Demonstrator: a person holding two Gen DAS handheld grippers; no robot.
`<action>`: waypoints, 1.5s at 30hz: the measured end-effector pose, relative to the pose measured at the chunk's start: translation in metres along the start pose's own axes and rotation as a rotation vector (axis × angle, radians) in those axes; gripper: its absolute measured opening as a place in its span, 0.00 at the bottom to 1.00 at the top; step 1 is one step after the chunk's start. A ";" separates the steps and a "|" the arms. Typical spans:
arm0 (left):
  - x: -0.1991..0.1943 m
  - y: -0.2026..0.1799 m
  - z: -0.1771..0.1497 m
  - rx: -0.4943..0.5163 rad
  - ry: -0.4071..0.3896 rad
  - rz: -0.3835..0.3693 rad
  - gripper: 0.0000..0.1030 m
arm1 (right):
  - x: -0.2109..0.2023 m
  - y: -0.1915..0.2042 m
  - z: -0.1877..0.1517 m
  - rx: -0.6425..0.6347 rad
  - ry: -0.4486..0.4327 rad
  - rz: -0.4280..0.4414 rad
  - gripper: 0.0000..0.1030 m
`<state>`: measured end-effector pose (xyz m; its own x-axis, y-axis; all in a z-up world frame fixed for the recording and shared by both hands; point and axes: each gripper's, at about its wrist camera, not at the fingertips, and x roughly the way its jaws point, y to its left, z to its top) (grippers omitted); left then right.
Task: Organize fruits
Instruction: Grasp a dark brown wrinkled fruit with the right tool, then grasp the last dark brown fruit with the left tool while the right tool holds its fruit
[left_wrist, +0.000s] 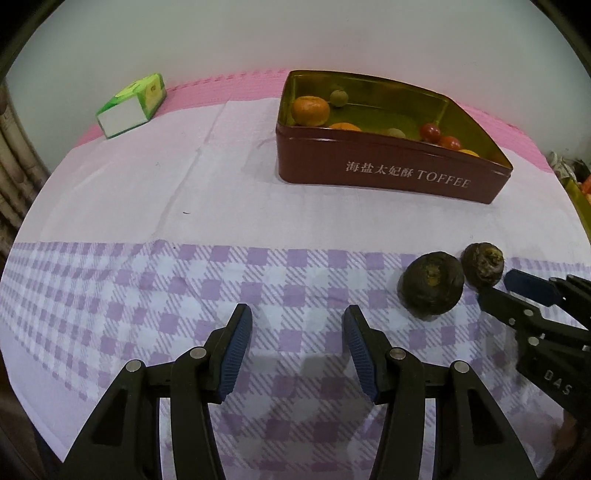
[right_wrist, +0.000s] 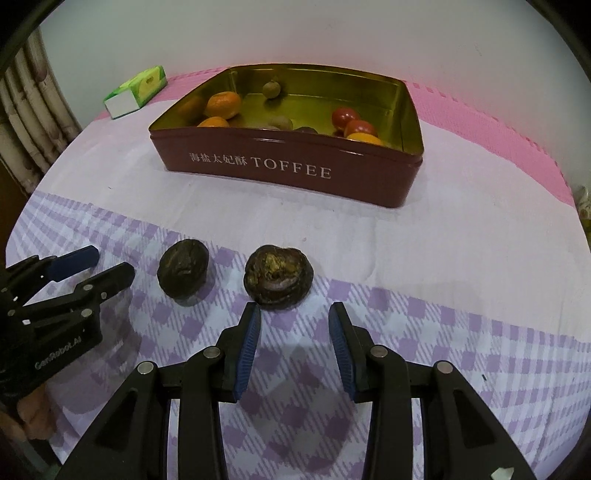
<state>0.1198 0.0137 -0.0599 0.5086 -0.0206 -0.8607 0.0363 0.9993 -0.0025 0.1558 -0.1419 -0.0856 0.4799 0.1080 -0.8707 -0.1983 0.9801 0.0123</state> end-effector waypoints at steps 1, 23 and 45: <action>-0.001 0.000 0.000 -0.002 -0.002 0.000 0.52 | 0.001 0.001 0.001 -0.005 -0.002 -0.002 0.37; -0.002 0.001 -0.001 -0.002 -0.005 -0.003 0.53 | 0.004 0.008 0.005 -0.036 -0.033 -0.024 0.30; -0.003 -0.020 -0.007 0.040 0.000 -0.031 0.53 | -0.002 -0.010 -0.002 0.013 -0.025 -0.045 0.29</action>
<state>0.1110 -0.0063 -0.0607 0.5066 -0.0519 -0.8606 0.0868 0.9962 -0.0090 0.1552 -0.1521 -0.0850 0.5098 0.0674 -0.8576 -0.1650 0.9861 -0.0206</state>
